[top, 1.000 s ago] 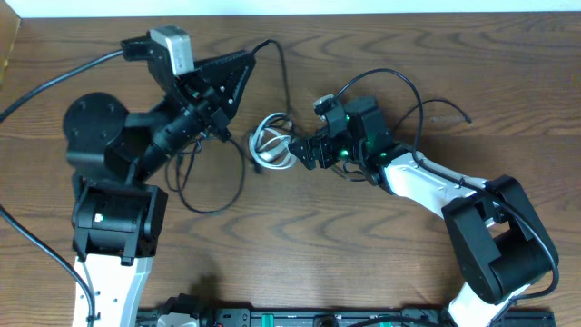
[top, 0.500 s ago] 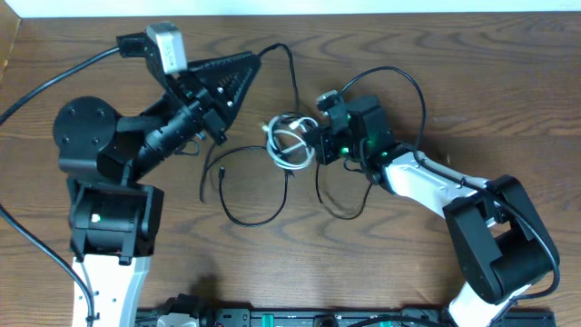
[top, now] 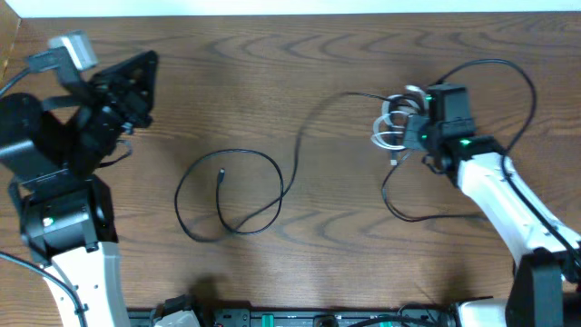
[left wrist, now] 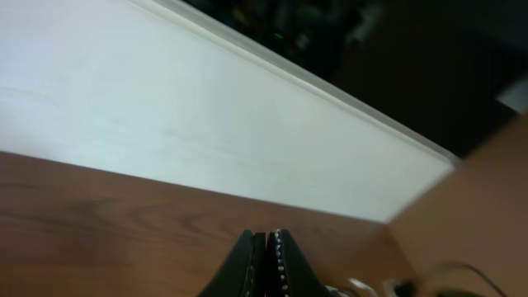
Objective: Untangle cables
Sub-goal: 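Hold the white cable loop with the right gripper and pull black cable left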
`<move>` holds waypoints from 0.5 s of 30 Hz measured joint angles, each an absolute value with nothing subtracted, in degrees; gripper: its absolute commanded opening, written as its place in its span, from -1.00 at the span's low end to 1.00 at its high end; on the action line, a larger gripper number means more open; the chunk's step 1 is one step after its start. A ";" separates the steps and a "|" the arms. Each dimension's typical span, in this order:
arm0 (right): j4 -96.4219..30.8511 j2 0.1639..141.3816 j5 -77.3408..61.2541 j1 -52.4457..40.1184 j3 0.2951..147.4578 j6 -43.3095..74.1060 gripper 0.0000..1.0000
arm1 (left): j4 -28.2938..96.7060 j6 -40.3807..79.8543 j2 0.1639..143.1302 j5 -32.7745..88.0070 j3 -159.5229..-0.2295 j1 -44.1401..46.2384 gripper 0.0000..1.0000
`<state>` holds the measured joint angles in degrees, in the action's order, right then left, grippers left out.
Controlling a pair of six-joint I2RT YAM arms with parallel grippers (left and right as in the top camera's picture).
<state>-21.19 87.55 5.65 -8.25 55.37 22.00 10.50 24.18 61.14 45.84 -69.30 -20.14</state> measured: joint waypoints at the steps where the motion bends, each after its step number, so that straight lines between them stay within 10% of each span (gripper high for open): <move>1: -21.91 86.94 6.26 -7.40 55.37 22.15 -0.98 | 10.52 24.36 61.17 45.76 -69.30 -21.23 -0.85; 15: -13.45 78.74 -38.09 -6.44 55.11 6.46 -0.98 | 12.25 27.03 67.48 49.47 -69.30 -16.05 -0.86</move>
<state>-13.45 78.74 -38.09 -6.44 55.11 6.46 12.25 27.03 67.48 49.47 -69.30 -16.05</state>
